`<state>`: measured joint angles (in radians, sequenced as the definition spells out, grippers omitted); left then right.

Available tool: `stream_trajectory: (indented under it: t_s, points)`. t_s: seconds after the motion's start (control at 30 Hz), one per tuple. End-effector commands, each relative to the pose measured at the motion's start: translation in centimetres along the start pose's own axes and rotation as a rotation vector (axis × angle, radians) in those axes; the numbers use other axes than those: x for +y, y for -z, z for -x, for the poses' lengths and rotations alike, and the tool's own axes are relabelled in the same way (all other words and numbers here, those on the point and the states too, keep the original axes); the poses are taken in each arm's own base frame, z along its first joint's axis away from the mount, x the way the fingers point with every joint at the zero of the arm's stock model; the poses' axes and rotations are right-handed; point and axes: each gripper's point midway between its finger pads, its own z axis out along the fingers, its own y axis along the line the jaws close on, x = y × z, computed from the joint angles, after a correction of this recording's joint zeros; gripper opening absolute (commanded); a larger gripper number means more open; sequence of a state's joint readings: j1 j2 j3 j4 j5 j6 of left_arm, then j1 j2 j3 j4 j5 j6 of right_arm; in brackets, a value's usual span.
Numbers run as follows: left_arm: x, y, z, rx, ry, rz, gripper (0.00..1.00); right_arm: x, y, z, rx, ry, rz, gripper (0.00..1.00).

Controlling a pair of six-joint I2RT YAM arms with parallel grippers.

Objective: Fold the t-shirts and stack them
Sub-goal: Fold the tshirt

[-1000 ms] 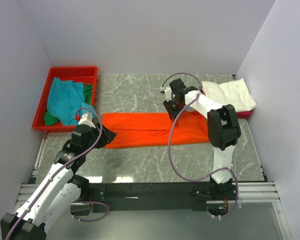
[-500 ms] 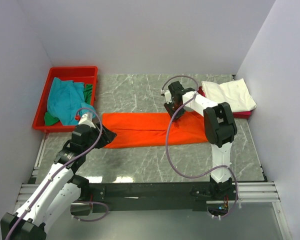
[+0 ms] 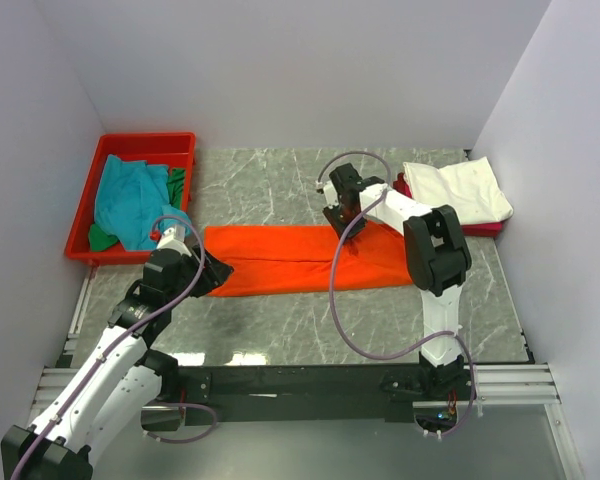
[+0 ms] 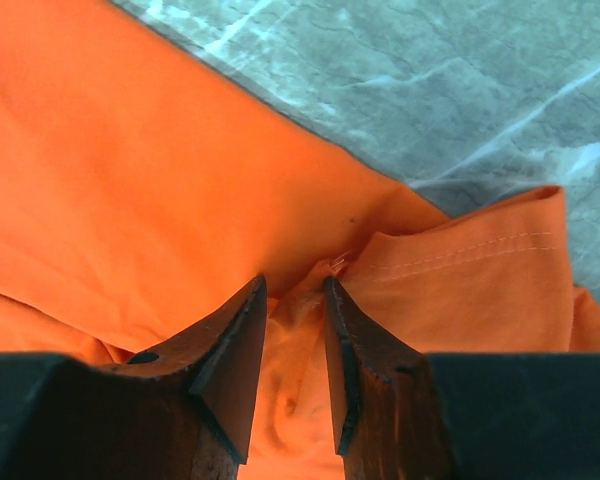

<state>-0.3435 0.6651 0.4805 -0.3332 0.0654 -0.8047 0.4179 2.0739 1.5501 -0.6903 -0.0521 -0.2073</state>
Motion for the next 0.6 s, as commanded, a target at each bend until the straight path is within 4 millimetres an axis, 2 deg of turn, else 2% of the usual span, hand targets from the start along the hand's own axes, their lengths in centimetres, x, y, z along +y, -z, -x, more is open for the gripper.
stream_trajectory:
  t_s: [0.0, 0.37, 0.5, 0.57]
  points:
    - [-1.2, 0.2, 1.0, -0.026, -0.028, -0.047, 0.57, -0.1, 2.4, 2.7, -0.093, 0.022, -0.032, 0.36]
    - [-1.3, 0.2, 0.9, -0.023, -0.028, -0.051, 0.57, -1.1, 1.5, 2.1, -0.061, 0.015, -0.092, 0.31]
    - [-1.3, 0.2, 0.9, -0.024, -0.028, -0.05, 0.57, -1.2, 1.4, 1.9, -0.053, 0.017, -0.093, 0.19]
    - [-1.3, 0.2, 0.9, -0.024, -0.028, -0.05, 0.57, -1.0, 1.5, 2.1, -0.057, 0.02, -0.088, 0.07]
